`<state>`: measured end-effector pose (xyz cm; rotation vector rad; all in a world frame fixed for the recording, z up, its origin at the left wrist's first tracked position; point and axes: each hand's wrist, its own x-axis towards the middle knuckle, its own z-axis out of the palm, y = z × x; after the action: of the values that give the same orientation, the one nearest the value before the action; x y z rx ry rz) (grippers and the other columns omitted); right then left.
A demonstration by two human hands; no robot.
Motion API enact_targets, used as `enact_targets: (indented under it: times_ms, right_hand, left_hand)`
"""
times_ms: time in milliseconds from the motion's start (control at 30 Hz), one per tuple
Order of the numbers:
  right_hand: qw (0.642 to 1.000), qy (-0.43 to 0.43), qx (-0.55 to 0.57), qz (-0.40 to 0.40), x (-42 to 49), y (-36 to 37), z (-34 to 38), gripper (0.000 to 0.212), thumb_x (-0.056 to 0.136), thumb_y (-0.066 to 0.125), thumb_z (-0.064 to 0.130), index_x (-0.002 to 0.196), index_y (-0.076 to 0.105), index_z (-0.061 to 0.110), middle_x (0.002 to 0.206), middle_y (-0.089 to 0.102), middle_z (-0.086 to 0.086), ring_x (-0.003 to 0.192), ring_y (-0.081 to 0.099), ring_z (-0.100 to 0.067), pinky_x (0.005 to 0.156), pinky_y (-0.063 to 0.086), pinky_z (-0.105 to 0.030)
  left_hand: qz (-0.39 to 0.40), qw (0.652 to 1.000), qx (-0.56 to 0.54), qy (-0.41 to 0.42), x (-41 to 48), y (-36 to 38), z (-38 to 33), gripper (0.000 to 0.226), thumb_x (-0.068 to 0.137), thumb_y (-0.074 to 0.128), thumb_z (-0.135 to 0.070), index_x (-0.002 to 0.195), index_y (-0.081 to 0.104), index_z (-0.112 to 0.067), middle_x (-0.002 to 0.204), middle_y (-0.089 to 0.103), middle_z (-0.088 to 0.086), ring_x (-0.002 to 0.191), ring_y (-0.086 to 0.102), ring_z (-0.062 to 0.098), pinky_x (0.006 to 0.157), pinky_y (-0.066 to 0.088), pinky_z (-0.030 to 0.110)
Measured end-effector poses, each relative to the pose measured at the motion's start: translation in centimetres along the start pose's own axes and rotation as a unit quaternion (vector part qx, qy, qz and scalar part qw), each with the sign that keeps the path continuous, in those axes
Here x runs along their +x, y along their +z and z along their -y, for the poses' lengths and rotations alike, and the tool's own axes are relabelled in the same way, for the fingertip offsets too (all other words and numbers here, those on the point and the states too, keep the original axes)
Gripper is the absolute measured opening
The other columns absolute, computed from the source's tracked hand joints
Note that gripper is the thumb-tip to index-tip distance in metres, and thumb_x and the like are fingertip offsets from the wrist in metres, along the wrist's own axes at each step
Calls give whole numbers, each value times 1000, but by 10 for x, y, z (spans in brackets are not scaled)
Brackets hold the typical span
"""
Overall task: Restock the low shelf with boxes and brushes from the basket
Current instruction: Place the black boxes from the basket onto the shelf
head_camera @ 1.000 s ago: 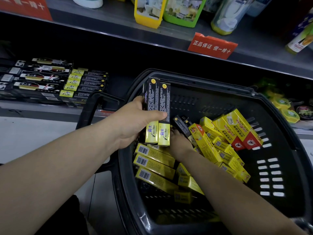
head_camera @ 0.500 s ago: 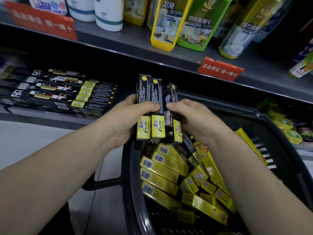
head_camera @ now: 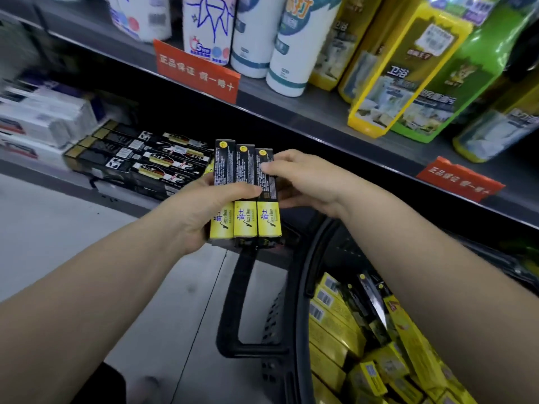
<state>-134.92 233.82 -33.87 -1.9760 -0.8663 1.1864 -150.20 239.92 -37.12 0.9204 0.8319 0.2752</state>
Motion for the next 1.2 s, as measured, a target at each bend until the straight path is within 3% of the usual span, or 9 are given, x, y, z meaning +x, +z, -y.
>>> enact_targets:
  times_ms: [100, 167, 267, 367, 433, 633, 833, 1000, 1200]
  right_hand:
    - [996, 52, 28, 69, 35, 16, 8, 39, 93, 55, 22, 130, 45, 27, 106, 62, -5, 82, 64, -20, 70, 56, -32]
    - [995, 70, 47, 62, 56, 21, 8, 19, 93, 54, 19, 112, 55, 22, 96, 63, -6, 79, 64, -20, 72, 56, -34]
    - [982, 107, 146, -46, 90, 17, 1, 10, 91, 51, 16, 80, 52, 16, 76, 58, -6, 66, 60, -18, 63, 56, -31]
    - [953, 127, 231, -152, 118, 5, -10, 16, 93, 47, 14, 77, 48, 15, 76, 54, -4, 65, 57, -15, 44, 54, -26]
    - [934, 136, 259, -204, 134, -3, -20, 15, 95, 47, 13, 80, 48, 12, 78, 54, -5, 69, 58, -15, 42, 52, -28]
    - [938, 105, 259, -207, 174, -9, -30, 15, 96, 51, 15, 82, 50, 14, 83, 51, -2, 76, 54, -12, 72, 54, -33]
    - [965, 39, 188, -177, 214, 1, -40, 15, 99, 46, 16, 114, 48, 13, 98, 53, -3, 99, 51, -17, 93, 49, -34]
    - [984, 64, 62, -153, 236, 7, -66, 31, 100, 43, 21, 128, 44, 9, 111, 51, -5, 94, 53, -14, 91, 44, -29]
    - [979, 76, -164, -93, 252, 14, -83, 35, 100, 42, 17, 135, 44, 13, 130, 53, -13, 117, 51, -28, 95, 43, -34]
  left_hand:
    - [-38, 999, -25, -16, 10, -18, 5, 35, 73, 76, -12, 104, 60, -16, 70, 73, 6, 54, 69, 20, 40, 50, 29]
    - [-70, 996, -56, -21, 19, -27, 8, 36, 73, 77, -12, 104, 59, -15, 67, 73, 5, 53, 69, 19, 41, 51, 31]
    - [-136, 986, -93, -11, 36, -41, 11, 36, 71, 79, -13, 97, 54, -19, 68, 72, 2, 54, 68, 19, 47, 54, 35]
    - [-182, 978, -104, -2, 53, -49, 12, 39, 71, 79, -14, 97, 51, -20, 76, 68, 3, 59, 66, 19, 56, 57, 39]
    - [-197, 974, -108, 2, 60, -51, 12, 44, 72, 79, -12, 103, 49, -18, 77, 66, 2, 55, 65, 17, 47, 55, 32]
    - [-206, 973, -106, -1, 80, -57, 13, 51, 73, 77, -7, 114, 48, -15, 90, 66, 4, 67, 65, 19, 46, 51, 29]
    - [-209, 971, -116, 0, 100, -61, 15, 51, 71, 78, -5, 113, 50, -16, 95, 66, 4, 74, 65, 19, 55, 51, 31]
    - [-207, 972, -114, -8, 117, -60, 16, 55, 71, 79, -7, 117, 48, -16, 103, 64, 6, 94, 64, 26, 83, 54, 45]
    - [-205, 969, -130, -46, 133, -52, 27, 51, 74, 75, -4, 115, 45, -12, 93, 62, 6, 75, 62, 23, 52, 53, 31]
